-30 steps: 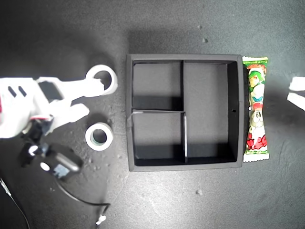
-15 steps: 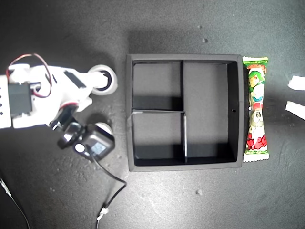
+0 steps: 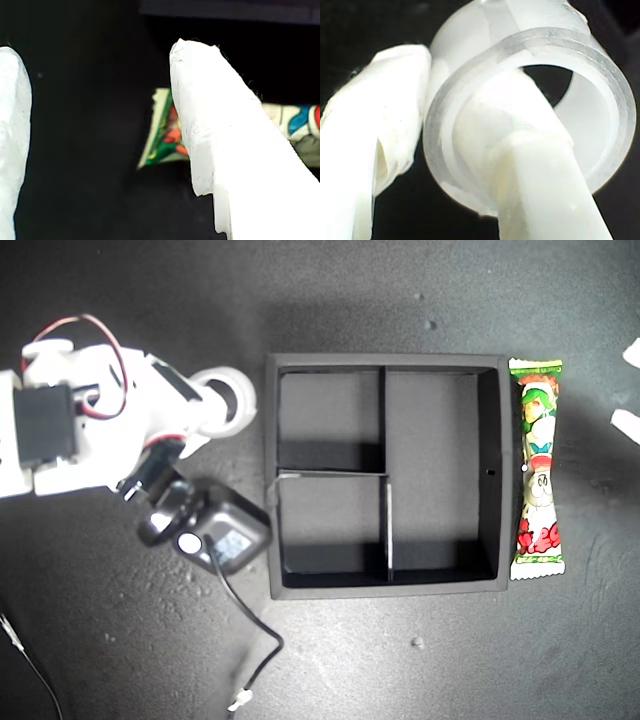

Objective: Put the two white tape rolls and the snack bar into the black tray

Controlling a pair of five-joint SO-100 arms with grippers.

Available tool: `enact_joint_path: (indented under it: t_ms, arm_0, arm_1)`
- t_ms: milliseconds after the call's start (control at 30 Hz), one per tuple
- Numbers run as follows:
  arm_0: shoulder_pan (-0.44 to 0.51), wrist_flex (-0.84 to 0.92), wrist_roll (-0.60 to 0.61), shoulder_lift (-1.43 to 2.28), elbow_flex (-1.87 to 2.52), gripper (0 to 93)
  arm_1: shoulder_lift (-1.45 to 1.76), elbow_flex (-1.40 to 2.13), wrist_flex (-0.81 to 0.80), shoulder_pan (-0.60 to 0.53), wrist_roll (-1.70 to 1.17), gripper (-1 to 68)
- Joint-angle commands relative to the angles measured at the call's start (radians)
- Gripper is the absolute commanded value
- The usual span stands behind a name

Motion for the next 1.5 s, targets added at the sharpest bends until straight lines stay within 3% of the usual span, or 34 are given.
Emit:
enact_joint_path:
  t_ms: [0, 100, 167, 267, 367, 700, 967, 1200, 1467]
  arm_0:
    - [0.04, 0.097, 0.02, -0.025, -0.281, 0.0]
    - [0.046, 0.14, 0.028, -0.124, -0.416, 0.0]
    - [0.04, 0.141, 0.028, -0.195, -0.465, 0.0]
    - [0.04, 0.141, 0.031, -0.308, -0.552, 0.0]
    - [0.063, 0.141, 0.034, -0.379, -0.634, 0.0]
    - [0.037, 0.156, 0.044, -0.525, -0.681, 0.0]
    - [0.026, 0.158, 0.044, -0.534, -0.68, 0.3]
    - [0.051, 0.225, 0.035, -0.586, -0.781, 15.5]
    - [0.075, 0.345, 0.017, -0.63, -0.953, 15.5]
  arm_1:
    - [-0.008, -0.117, 0.035, -0.031, -0.402, 24.1]
    - [-0.201, -0.255, 0.052, -0.086, -0.603, 26.4]
    - [-0.491, -0.422, 0.054, -0.138, -0.706, 27.3]
    - [-0.917, -0.73, 0.179, -0.189, -0.804, 27.4]
    - [-1.103, -0.864, 0.301, -0.218, -0.854, 26.8]
    - [-1.298, -0.834, 0.327, -0.321, -0.867, 27.4]
    - [-1.307, -0.865, 0.377, -0.337, -0.877, 27.9]
    - [-1.503, -0.959, 0.403, -0.357, -0.87, 29.1]
    - [-1.652, -0.999, 0.397, -0.298, -0.897, 29.5]
